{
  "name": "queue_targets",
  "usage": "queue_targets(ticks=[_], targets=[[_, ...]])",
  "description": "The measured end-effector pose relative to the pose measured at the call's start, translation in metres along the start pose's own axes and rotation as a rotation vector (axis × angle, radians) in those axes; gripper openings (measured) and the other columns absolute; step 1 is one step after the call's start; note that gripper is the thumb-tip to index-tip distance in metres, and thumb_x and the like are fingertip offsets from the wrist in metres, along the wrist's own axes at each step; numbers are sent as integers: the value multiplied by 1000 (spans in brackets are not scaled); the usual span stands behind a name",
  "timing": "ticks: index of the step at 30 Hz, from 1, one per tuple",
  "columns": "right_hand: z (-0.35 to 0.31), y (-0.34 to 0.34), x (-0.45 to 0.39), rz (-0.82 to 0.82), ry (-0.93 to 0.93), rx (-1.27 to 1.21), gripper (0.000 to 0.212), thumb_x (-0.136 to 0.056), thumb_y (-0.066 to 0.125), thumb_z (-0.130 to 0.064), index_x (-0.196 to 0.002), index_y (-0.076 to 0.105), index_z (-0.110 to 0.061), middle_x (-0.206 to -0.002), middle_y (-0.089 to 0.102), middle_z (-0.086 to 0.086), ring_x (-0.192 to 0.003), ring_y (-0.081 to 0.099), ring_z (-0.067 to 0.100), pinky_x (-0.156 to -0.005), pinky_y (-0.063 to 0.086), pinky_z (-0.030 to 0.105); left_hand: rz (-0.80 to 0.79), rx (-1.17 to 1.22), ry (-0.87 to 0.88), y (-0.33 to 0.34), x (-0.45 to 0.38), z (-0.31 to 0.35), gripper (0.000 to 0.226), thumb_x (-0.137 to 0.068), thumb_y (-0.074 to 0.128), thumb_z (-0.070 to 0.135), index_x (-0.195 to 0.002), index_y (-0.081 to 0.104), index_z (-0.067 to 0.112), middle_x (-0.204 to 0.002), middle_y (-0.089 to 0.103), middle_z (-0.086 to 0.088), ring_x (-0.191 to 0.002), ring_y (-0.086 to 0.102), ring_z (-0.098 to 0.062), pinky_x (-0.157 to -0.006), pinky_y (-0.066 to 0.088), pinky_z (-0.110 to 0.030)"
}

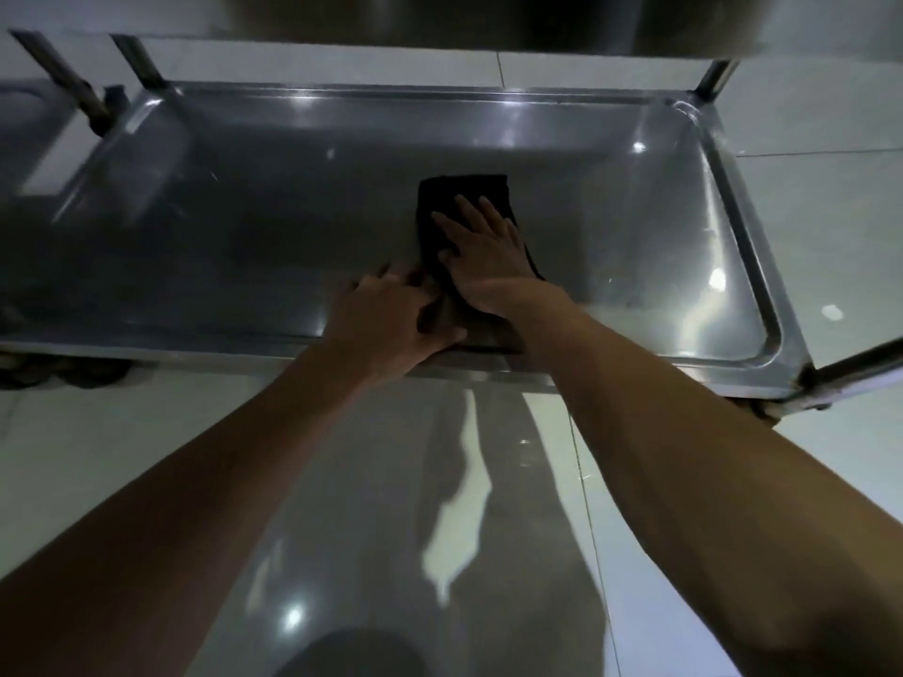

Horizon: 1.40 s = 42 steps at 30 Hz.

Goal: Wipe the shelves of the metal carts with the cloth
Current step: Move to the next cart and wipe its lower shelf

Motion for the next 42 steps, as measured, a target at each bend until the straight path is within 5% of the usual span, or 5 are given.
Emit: queue_targets(ticks=[6,14,23,35,42], targets=[[-18,2,4,-16,-44,-50,54,-104,37,-36,-156,23,-37,-168,3,-8,-154,-6,17,-122,-3,39,-6,4,-32,-2,11,-4,65,-82,54,73,-131,62,31,-129,58,-9,-112,56,-35,-91,48,-44],[98,-43,53,113,204,-14,55,-105,36,-38,-157,21,-32,-168,5,-2,-154,-2,22,-123,4,41,-21,67,24,-17,2,63,61,-75,61,36,-136,57,32,-149,50,0,-127,53,-31,-103,43,-43],[218,-86,150,296,393,-4,54,-104,41,-35,-156,30,-27,-167,14,4,-154,4,27,-124,6,45,-52,182,229,3,-33,206,40,-90,57,38,-130,63,31,-133,54,-2,-112,60,-32,-95,49,-44],[255,-110,93,280,448,22,55,-104,37,-37,-157,24,-28,-167,11,3,-154,0,28,-124,4,46,24,57,289,10,-39,217,31,-86,47,43,-101,69,27,-115,56,0,-106,55,-27,-90,47,-48],[254,-119,65,287,463,3,57,-103,39,-34,-157,25,-25,-167,12,5,-154,2,29,-123,5,48,14,72,291,19,-35,216,47,-83,34,45,-112,68,30,-131,54,2,-131,46,-25,-100,39,-52]])
Point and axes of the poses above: each hand's wrist, its own x-axis away from the middle knuckle, its own y-axis out of the palm, z = x × y, the point moved 7 cm from there along -x, towards the middle knuckle
